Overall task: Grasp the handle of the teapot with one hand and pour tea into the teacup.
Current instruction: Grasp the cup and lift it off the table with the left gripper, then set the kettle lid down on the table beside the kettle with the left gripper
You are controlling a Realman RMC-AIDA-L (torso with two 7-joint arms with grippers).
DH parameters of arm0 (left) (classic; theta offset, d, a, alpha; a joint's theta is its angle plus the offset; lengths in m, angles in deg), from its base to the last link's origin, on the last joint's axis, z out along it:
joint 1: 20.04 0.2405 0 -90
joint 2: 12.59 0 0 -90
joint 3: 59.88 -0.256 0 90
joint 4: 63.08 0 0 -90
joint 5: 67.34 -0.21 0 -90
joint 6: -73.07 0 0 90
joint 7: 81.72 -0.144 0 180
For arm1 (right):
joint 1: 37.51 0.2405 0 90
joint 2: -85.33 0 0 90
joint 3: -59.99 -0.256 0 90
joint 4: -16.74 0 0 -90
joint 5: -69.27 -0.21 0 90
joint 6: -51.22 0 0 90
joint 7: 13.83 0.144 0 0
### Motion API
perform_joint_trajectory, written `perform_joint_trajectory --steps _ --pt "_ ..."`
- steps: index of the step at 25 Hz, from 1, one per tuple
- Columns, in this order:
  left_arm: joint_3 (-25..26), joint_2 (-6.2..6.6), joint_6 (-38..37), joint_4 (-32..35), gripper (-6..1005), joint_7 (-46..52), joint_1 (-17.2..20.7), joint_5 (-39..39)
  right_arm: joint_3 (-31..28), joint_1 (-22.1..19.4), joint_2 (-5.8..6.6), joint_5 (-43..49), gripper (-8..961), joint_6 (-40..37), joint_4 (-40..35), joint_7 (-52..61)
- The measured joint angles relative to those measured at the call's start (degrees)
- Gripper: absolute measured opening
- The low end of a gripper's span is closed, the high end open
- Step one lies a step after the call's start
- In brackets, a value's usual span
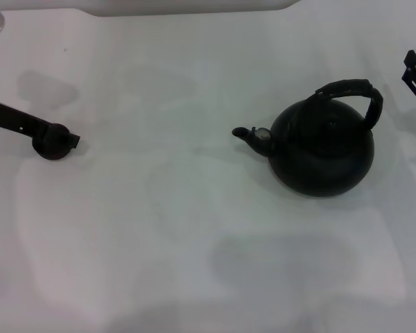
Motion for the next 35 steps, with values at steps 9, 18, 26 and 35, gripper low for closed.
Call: perform_joint_trajectory --steps 9,18,26,35 --pt "-0.04 -0.08 -0.31 0.02 686 -0.23 -0.33 -0.21 0.0 0.0 -0.08 0.0 872 0.07 0.0 0.0" --pt "-0.19 -1.42 -4.42 6.52 684 -0.48 -1.76 0.28 0.0 0.0 -0.09 0.0 872 0.05 0.0 0.0" --pt "-8.43 -2.25 -4.53 4.57 686 0.21 -6.91 0.88 0.0 0.34 -0.01 0.0 872 -0.14 0.0 0.0" --pt "-24.11 -2.38 -2.4 3.37 685 3.33 -11.37 4.3 -0.09 0.35 0.0 0.01 871 -0.05 0.0 0.0"
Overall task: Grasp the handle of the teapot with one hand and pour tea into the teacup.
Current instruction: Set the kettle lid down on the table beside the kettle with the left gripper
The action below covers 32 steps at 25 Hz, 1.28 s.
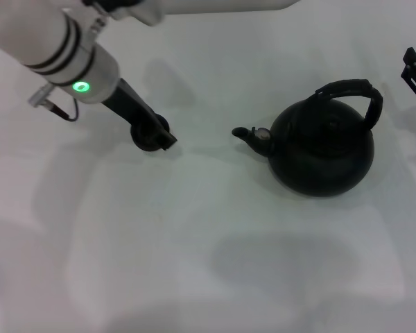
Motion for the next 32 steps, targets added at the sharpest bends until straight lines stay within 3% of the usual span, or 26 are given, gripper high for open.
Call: perform_joint_trajectory --steps 15,32 --pt "-11.97 -0.34 2.16 0.08 684 1.94 -1.3 3.88 0.0 0.14 0.0 -0.75 871 0.11 0.0 0.08" --pt "-13.25 -0.33 2.5 -1.39 685 1.95 -1.03 3.14 0.0 0.1 0.0 -1.4 871 0.18 0.0 0.09"
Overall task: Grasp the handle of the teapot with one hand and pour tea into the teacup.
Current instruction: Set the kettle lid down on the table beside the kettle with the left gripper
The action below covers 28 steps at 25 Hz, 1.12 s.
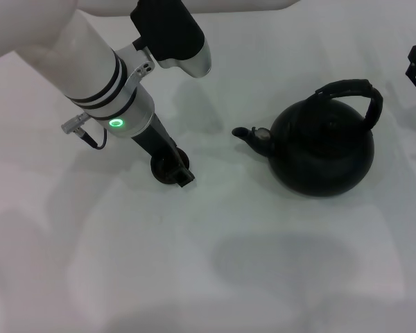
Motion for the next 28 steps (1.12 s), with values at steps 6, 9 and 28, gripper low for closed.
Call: perform_joint_trajectory --steps 6,9,28 --pt "-0.09 -0.01 0.06 -0.6 686 0.0 -0.04 -0.13 0.0 -0.01 0.0 -0.02 871 0.02 -0.05 0.0" --pt "-0.31 -0.01 0.13 -0.48 684 0.04 0.02 -0.14 0.0 -0.03 0.0 -0.02 871 0.02 -0.09 0.0" --pt "-4.43 -0.01 2.05 2.89 699 5.79 0.5 -5.11 0.0 0.04 0.0 -0.01 871 0.01 -0.09 0.0"
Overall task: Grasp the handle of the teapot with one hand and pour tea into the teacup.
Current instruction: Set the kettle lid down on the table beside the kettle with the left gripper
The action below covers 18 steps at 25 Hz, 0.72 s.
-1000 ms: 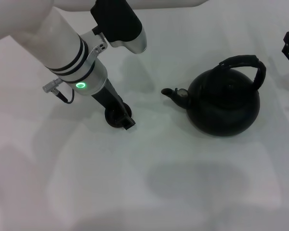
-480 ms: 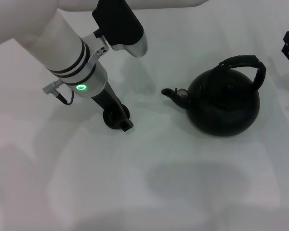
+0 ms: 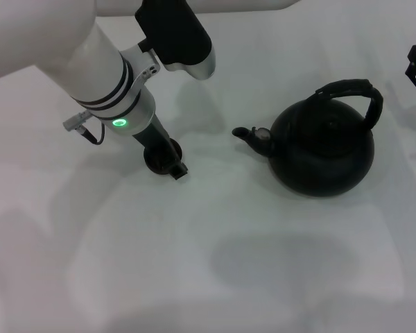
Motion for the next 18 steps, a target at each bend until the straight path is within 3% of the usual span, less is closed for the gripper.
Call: perform_joint_trajectory --steps 18 --pt "0.0 0.0 0.84 -0.59 704 0.03 0.16 1.0 0.0 -0.06 0.0 0.0 870 -0.06 0.0 0.0"
